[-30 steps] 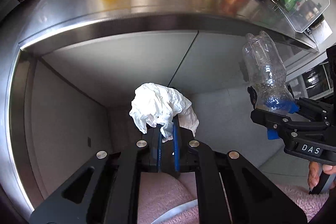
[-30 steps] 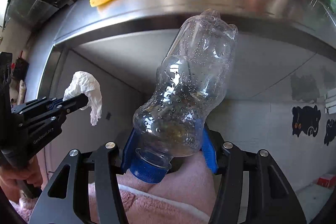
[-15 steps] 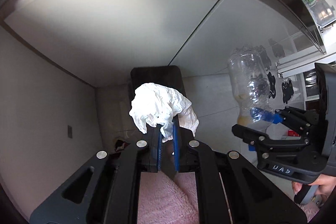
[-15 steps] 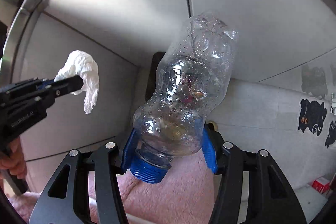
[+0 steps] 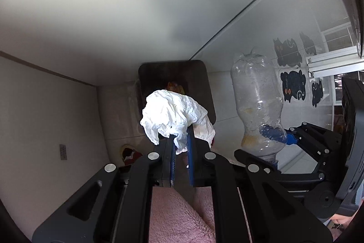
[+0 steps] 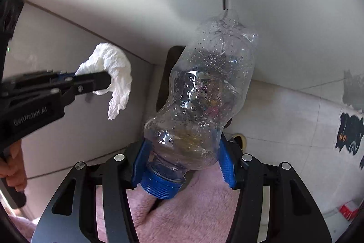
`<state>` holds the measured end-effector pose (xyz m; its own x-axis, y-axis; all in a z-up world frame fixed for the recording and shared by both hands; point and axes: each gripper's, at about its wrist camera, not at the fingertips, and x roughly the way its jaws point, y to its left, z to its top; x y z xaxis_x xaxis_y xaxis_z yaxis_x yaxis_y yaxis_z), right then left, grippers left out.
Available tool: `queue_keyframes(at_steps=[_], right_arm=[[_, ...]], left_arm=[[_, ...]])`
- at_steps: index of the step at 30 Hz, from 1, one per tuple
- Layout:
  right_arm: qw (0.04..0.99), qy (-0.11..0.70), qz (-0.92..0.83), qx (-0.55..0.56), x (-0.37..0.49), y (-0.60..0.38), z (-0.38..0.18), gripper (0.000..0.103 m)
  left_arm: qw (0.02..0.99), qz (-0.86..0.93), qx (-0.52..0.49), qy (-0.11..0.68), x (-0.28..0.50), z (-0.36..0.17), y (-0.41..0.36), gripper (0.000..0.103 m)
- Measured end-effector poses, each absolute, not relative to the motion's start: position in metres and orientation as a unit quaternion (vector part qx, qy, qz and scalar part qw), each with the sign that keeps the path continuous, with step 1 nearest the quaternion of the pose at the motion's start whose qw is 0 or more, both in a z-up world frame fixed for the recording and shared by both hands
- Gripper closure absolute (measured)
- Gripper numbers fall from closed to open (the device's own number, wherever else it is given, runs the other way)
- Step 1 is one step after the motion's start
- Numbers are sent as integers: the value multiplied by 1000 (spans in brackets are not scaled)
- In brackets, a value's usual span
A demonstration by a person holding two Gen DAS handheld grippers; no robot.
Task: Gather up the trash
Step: 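Open the left tool over the bin while the right tool releases the bottle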
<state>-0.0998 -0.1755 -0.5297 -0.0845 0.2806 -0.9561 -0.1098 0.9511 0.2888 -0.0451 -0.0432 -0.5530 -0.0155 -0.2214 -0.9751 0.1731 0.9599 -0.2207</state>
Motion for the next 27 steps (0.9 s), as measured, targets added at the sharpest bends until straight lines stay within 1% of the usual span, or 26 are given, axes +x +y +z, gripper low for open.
queue_keyframes(at_steps=[4, 9, 15, 20, 22, 23, 24, 26, 27], right_arm=[[665, 730, 149, 47, -98, -170, -547, 48], [659, 737, 137, 63, -96, -163, -558, 48], [637, 753, 125, 109, -82, -165, -573, 48], [633, 756, 126, 110, -77, -163, -576, 47], [637, 753, 124, 106, -76, -165, -572, 45], [639, 752, 123, 106, -77, -166, -573, 41], [640, 751, 120, 106, -77, -165, -573, 36], [644, 750, 110, 103, -75, -167, -571, 32], [645, 750, 107, 103, -73, -168, -570, 29]], left_arm=[[689, -144, -16, 710, -37, -572, -46, 96], [681, -138, -15, 719, -31, -589, -51, 96], [676, -134, -19, 724, -24, -601, -51, 95], [674, -136, -23, 725, -18, -605, -51, 93], [676, -134, -24, 724, -16, -604, -50, 89], [678, -133, -23, 723, -15, -604, -50, 88], [678, -132, -21, 723, -14, -603, -49, 85], [680, -130, -20, 722, -13, -601, -48, 77], [681, -126, -19, 721, -12, -600, -47, 66]])
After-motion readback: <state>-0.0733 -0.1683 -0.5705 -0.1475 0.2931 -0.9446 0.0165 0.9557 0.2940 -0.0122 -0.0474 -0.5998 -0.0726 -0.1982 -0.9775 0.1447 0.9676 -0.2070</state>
